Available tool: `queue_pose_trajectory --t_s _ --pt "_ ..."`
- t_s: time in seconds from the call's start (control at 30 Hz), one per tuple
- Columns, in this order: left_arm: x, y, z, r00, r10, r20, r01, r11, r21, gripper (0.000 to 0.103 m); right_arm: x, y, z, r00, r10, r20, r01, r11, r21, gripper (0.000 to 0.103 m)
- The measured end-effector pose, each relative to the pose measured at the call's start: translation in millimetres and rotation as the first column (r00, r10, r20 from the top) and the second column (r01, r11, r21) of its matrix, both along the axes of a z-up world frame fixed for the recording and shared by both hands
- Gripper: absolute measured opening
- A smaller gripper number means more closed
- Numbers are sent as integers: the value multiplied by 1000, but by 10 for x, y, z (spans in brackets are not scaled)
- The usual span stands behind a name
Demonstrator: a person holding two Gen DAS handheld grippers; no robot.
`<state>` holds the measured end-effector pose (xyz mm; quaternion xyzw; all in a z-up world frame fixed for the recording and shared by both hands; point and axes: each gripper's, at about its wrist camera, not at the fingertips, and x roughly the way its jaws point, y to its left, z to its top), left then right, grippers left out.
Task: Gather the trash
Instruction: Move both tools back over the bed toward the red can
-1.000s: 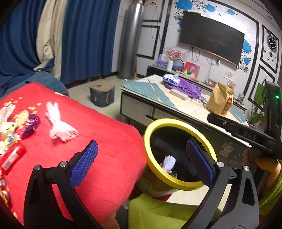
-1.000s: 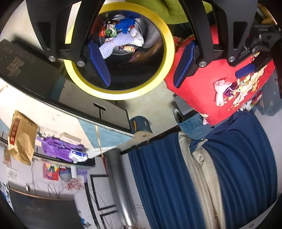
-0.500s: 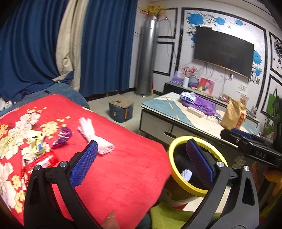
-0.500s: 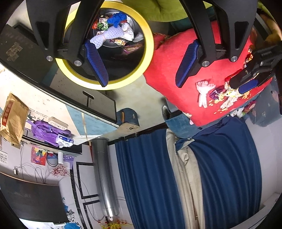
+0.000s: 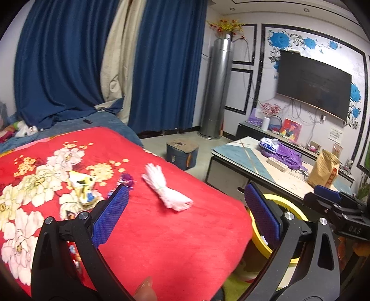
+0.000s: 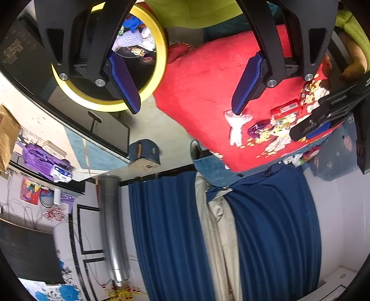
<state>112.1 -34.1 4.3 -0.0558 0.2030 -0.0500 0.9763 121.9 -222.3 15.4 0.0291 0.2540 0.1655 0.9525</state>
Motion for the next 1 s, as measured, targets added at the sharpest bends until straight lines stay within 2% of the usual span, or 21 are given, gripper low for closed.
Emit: queue_pose_trajectory --t_s 0.4,0.8,0.9,1.0 --pt "-1 427 -6 998 66 -11 -65 998 19 92 103 390 54 995 94 -13 -94 996 -3 81" --pt "102 1110 -134 988 91 -124 -92 996 -4 92 499 886 -93 984 161 -76 -160 987 10 82" --pt "127 1213 -193 985 74 -157 -75 997 5 86 607 1040 -144 982 170 -85 -171 985 -1 82" --pt "178 1227 -275 978 38 -207 -29 998 47 73 712 1142 -199 981 170 -97 -171 985 4 82"
